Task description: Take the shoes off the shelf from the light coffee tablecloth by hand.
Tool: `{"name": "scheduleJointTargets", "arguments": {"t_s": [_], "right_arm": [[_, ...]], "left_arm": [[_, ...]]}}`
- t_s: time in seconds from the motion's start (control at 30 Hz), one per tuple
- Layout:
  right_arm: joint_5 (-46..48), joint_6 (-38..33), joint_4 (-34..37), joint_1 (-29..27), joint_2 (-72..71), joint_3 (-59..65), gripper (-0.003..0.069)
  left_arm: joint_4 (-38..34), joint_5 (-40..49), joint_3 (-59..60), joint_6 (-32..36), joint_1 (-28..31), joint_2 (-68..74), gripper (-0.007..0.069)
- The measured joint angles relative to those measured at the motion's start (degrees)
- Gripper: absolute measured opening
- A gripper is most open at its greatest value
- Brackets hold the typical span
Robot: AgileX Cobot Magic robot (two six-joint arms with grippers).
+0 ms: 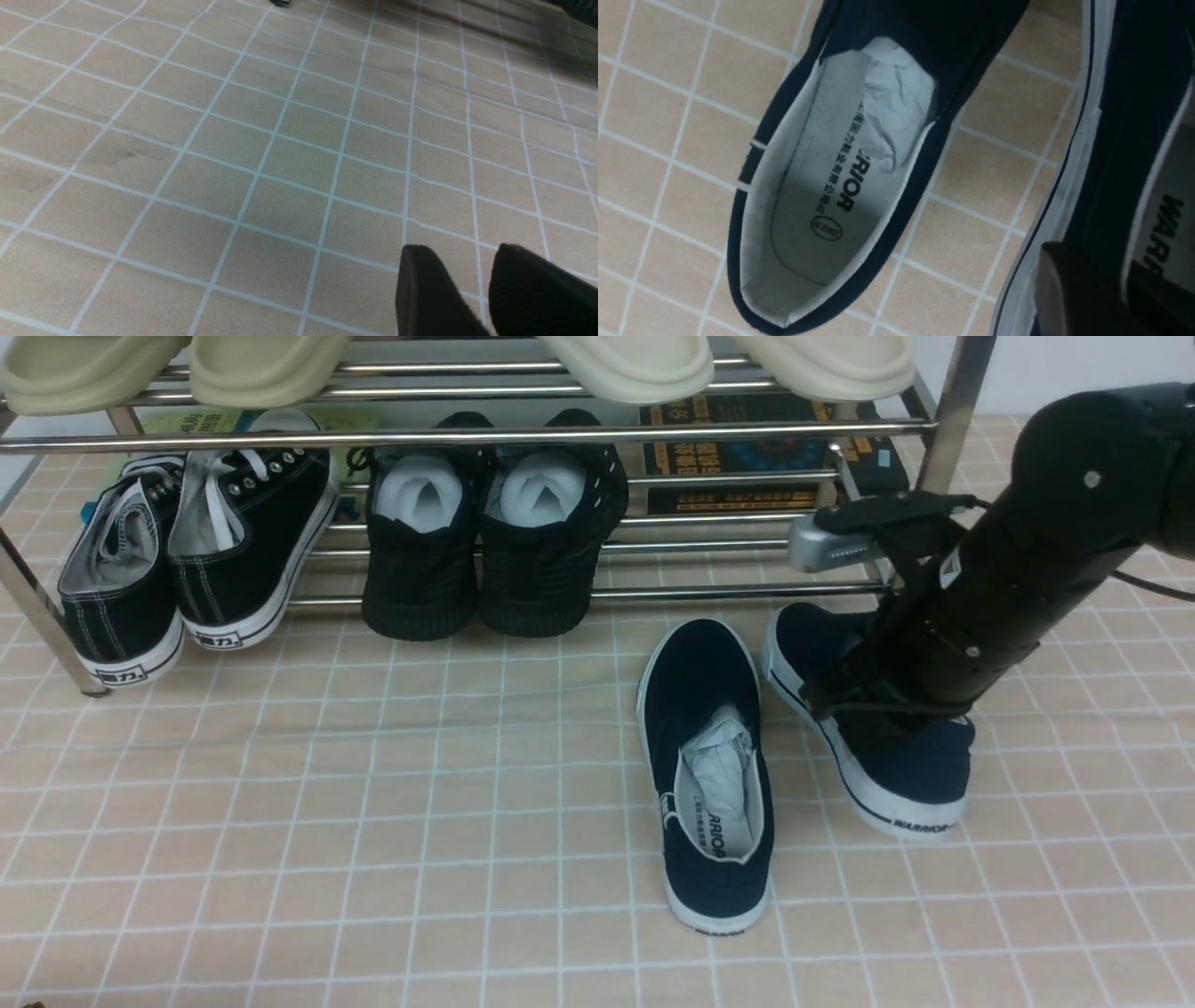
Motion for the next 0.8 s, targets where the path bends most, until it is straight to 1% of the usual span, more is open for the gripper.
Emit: {"name": "scheduleJointTargets", "arguments": {"t_s": [0.43, 0.8], "right_arm": [[-2.1, 1.0, -0.1, 0.0, 3.2, 0.0, 0.0022], [-2.6, 1.0, 4.7, 0.0, 4.4, 0.0, 0.0034]], "left_arm": [[0.0, 0.0, 0.0, 0.0, 0.0, 0.0, 0.0239], [0.0, 0.0, 0.0, 0.0, 0.0, 0.0, 0.024]]}}
